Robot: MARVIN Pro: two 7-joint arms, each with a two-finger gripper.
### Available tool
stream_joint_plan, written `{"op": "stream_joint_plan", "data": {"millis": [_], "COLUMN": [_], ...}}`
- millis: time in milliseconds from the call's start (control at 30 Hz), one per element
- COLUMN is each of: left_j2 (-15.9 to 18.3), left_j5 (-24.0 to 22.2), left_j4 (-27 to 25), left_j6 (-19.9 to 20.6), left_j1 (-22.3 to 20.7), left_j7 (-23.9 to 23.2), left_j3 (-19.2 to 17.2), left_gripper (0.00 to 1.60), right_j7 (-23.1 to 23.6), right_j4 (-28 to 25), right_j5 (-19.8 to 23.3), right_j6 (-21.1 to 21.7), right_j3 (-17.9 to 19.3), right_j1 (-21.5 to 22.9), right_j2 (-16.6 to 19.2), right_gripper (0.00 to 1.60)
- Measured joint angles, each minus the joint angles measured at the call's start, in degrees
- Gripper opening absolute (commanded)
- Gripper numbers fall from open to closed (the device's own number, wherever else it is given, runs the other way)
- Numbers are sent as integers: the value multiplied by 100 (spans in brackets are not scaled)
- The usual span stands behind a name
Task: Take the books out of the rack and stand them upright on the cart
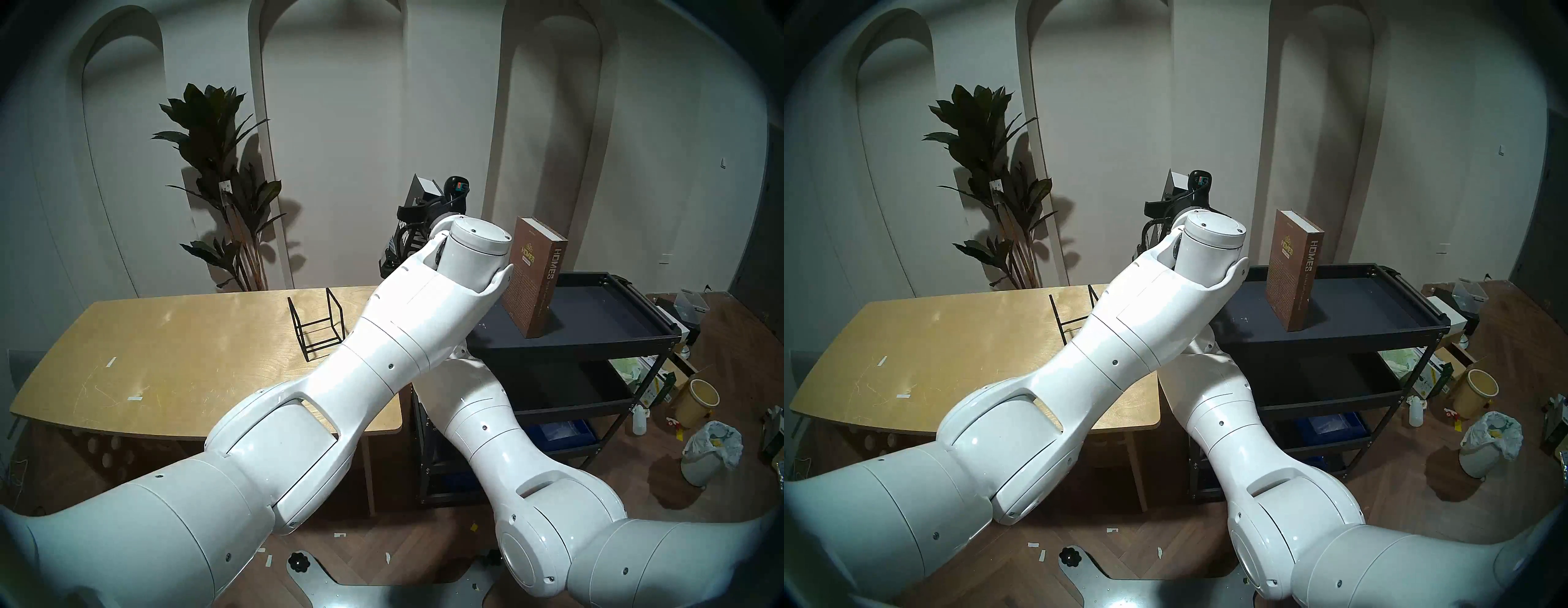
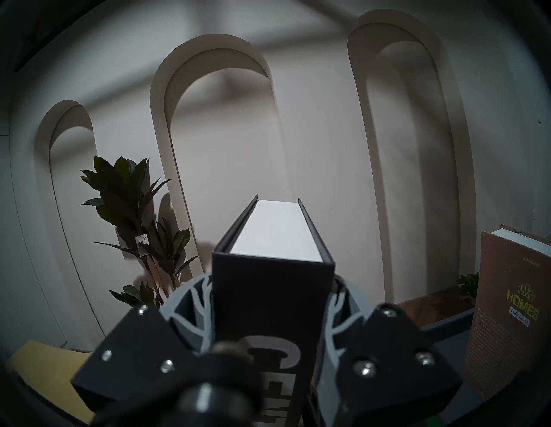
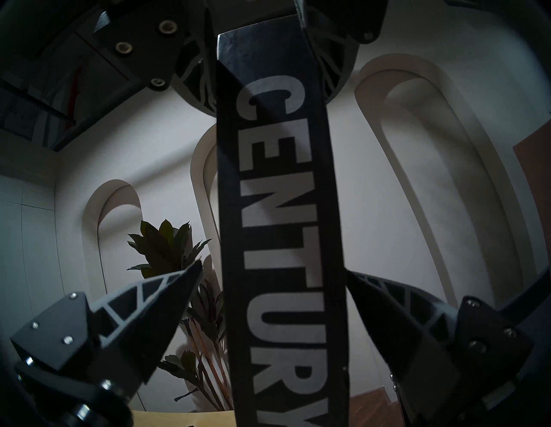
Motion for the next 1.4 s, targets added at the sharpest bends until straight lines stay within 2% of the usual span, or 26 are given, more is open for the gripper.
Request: {"op": "stream_joint_plan", "data": {"millis": [467, 567, 633, 667, 700, 733, 833, 900, 933, 967, 1000, 1033, 1100, 1133, 1167, 1200, 1400], "left_j2": [83, 83, 83, 84, 86, 88, 93, 103, 109, 115, 123, 129, 142, 157, 171, 180, 307], "left_j5": [-474, -559, -622, -650, -684, -708, -799, -862, -886, -910, -946, -968, -1015, -1051, -1085, -1108, -1213], "left_j4": [-15, -10, -1, 3, 7, 12, 39, 73, 86, 99, 118, 130, 155, 170, 181, 185, 86], "left_j6": [-47, -46, -46, -46, -46, -46, -51, -59, -63, -67, -75, -80, -89, -95, -104, -108, -222], "left_j1": [-117, -152, -181, -194, -210, -221, -262, -299, -313, -325, -344, -357, -383, -406, -425, -437, -532], "left_j7": [194, 232, 264, 278, 295, 307, 342, 383, 399, 413, 431, 443, 463, 472, 479, 482, 479], "left_j3": [149, 197, 242, 265, 290, 307, 380, 442, 464, 483, 513, 536, 578, 617, 648, 666, 871], "left_gripper": [0, 0, 0, 0, 0, 0, 0, 0, 0, 0, 0, 1, 47, 77, 113, 160, 160], "right_j7": [-265, -301, -328, -339, -353, -363, -388, -420, -432, -443, -458, -467, -487, -505, -521, -532, -669], "right_j4": [185, 219, 246, 259, 275, 286, 325, 359, 373, 387, 406, 419, 443, 459, 473, 481, 524], "right_j5": [294, 338, 367, 380, 394, 403, 428, 450, 458, 466, 474, 480, 491, 499, 506, 508, 504], "right_j6": [-157, -187, -208, -217, -230, -237, -262, -284, -292, -299, -309, -317, -329, -339, -348, -353, -362], "right_j3": [93, 88, 71, 58, 40, 27, -33, -67, -82, -95, -114, -127, -151, -169, -185, -195, -266], "right_j1": [210, 251, 281, 294, 309, 318, 352, 374, 382, 389, 398, 404, 417, 427, 436, 441, 499], "right_j2": [-39, -41, -41, -40, -40, -40, -40, -38, -37, -36, -33, -33, -30, -27, -23, -20, 25], "right_gripper": [160, 152, 126, 103, 101, 78, 67, 47, 22, 11, 0, 0, 0, 0, 0, 0, 0]}}
